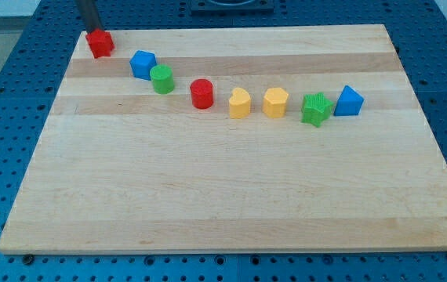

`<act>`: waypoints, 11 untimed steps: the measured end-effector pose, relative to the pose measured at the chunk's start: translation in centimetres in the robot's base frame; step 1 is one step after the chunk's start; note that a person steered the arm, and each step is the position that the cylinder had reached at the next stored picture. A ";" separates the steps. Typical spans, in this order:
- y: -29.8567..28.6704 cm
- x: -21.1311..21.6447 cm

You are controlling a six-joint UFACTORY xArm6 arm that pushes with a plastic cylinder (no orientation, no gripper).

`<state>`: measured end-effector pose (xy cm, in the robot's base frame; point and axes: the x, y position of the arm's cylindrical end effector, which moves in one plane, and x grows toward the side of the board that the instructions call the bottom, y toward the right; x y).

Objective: Place the red star diagonally left to the cube

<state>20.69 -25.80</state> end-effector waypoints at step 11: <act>8.0 1.2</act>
